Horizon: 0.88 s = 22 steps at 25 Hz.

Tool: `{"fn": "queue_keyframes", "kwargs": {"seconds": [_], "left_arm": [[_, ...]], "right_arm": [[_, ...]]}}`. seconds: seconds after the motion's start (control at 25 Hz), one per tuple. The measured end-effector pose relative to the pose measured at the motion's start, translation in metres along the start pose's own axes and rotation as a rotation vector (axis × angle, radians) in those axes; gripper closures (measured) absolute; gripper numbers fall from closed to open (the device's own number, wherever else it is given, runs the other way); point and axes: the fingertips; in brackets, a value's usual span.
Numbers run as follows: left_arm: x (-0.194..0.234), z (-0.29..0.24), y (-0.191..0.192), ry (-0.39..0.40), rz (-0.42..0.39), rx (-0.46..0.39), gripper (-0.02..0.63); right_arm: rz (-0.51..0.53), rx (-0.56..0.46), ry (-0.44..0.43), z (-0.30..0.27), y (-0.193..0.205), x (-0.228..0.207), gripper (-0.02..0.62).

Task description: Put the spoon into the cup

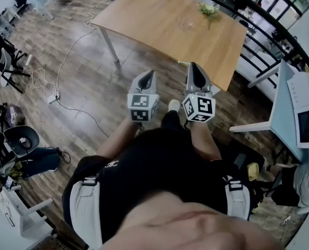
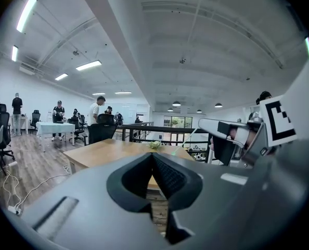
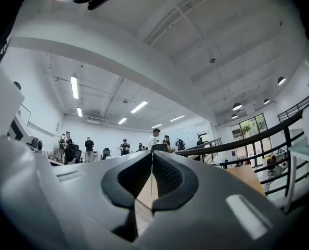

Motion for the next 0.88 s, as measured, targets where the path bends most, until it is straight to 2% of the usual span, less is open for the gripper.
{"fn": "queue_keyframes", "kwargs": {"seconds": [0.24, 0.4, 0.88], "left_arm": [[0.008, -0.045, -0.009, -0.002, -0.019, 0.000, 0.594], [0.012, -0.085, -0.018, -0.007, -0.026, 0.004, 0.594], [0.018, -0.218, -0.071, -0.021, -0.030, -0.005, 0.594]], "right_arm": [[-0.020, 0.000, 0.022, -0.037, 0.017, -0.026, 0.588], [-0.010, 0.001, 0.004, -0.070, 0.026, -0.042, 0.588], [-0.010, -0.004, -0.031, -0.198, 0.030, -0.116, 0.588]]}}
Point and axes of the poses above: the fingertips, and each gripper's own axes: z backward along the fingers, x to its left, y out of its underside, and after that the axes turned 14 degrees about z, right-handed
